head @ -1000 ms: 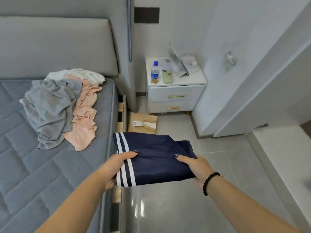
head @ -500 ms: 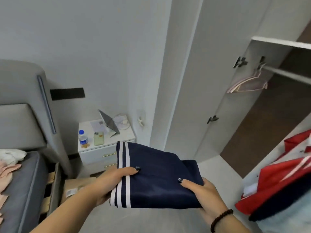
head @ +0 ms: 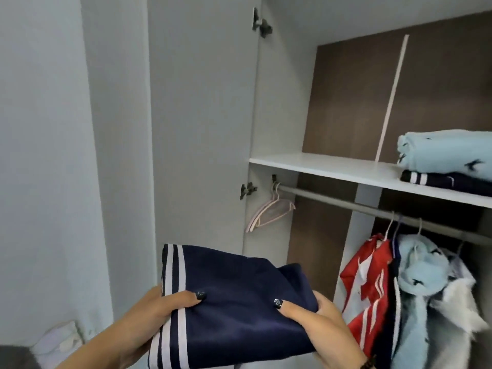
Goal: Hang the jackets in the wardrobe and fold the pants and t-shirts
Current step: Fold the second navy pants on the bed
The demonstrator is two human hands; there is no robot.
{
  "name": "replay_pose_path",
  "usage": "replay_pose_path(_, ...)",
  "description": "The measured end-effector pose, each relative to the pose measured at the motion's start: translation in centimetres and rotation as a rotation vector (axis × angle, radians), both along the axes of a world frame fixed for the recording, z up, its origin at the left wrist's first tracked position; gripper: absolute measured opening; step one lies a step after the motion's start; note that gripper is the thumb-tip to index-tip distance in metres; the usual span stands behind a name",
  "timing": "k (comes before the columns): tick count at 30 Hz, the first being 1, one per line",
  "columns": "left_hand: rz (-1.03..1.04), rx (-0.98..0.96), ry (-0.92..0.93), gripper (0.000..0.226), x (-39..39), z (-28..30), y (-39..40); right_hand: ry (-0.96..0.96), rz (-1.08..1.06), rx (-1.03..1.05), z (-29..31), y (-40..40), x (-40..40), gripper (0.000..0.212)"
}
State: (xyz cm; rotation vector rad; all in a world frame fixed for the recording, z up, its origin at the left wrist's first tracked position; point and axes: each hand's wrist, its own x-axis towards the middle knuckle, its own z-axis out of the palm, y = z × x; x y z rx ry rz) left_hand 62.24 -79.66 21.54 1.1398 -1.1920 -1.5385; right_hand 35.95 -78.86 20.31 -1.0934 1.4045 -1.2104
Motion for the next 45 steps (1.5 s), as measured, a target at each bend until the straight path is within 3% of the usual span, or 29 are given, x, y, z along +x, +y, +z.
replay_pose_path(2,-0.093,-0.096,-0.008,0.069,-1.5,2.0,-3.7,-0.002,-0.069,-0.043,2.2,-2.0,-1.1,0.034)
replay_pose_path(4,-0.117,-0.255,-0.054,0.052,-2.9,2.6,-6.6,0.017,-0.155,-0.089,4.4,-4.1,-2.4,0.035)
replay_pose_path(5,-0.091,-0.209,-0.043,0.048,-4.7,4.1,-8.3,0.050,-0.192,-0.126,5.6,-5.1,-3.1,0.036)
replay_pose_path(7,-0.187,-0.213,-0.252,0.046,-7.1,8.4,-12.8,0.121,-0.246,-0.200,8.8,-7.2,-4.3,0.037)
replay_pose_path(10,-0.342,-0.253,-0.017,0.042,-8.0,10.8,-17.3,0.150,-0.320,-0.278,11.9,-9.5,-6.3,0.036)
replay_pose_path(14,-0.379,-0.366,0.005,0.059,-13.1,16.5,-21.9,0.197,-0.404,-0.365,16.3,-11.4,-10.2,0.034)
replay_pose_path(18,-0.385,-0.416,0.064,0.056,-19.8,20.8,-27.0,0.218,-0.518,-0.411,21.6,-13.8,-15.4,0.030)
replay_pose_path(22,-0.473,-0.470,0.104,0.096,-25.8,25.2,-32.0,0.246,-0.563,-0.451,26.2,-15.6,-20.9,0.038)
replay_pose_path(24,-0.526,-0.492,0.105,0.088,-28.6,27.4,-32.5,0.253,-0.587,-0.489,27.9,-16.1,-23.4,0.038)
replay_pose_path(27,-0.534,-0.607,0.119,0.036,-32.9,30.8,-32.1,0.287,-0.630,-0.555,30.9,-17.0,-27.4,0.038)
replay_pose_path(28,-0.522,-0.639,0.129,0.030,-34.5,31.9,-32.1,0.291,-0.652,-0.589,32.1,-17.3,-28.7,0.036)
replay_pose_path(32,-0.552,-0.654,0.243,0.045,-42.3,35.2,-32.4,0.243,-0.781,-0.739,36.2,-17.1,-34.1,0.033)
replay_pose_path(35,-0.652,-0.501,0.335,0.032,-49.1,34.0,-31.9,0.176,-0.921,-0.782,35.6,-15.6,-38.4,0.033)
replay_pose_path(38,-0.790,-0.317,0.178,0.033,-54.2,30.1,-32.3,0.261,-1.109,-0.660,31.9,-15.5,-41.7,0.027)
replay_pose_path(40,-0.812,-0.246,0.056,0.032,-55.7,27.8,-33.4,0.336,-1.130,-0.526,28.7,-16.3,-42.7,0.033)
replay_pose_path(45,-0.839,-0.209,0.069,0.016,-56.6,27.5,-34.9,0.489,-1.211,-0.402,26.8,-16.2,-43.4,0.053)
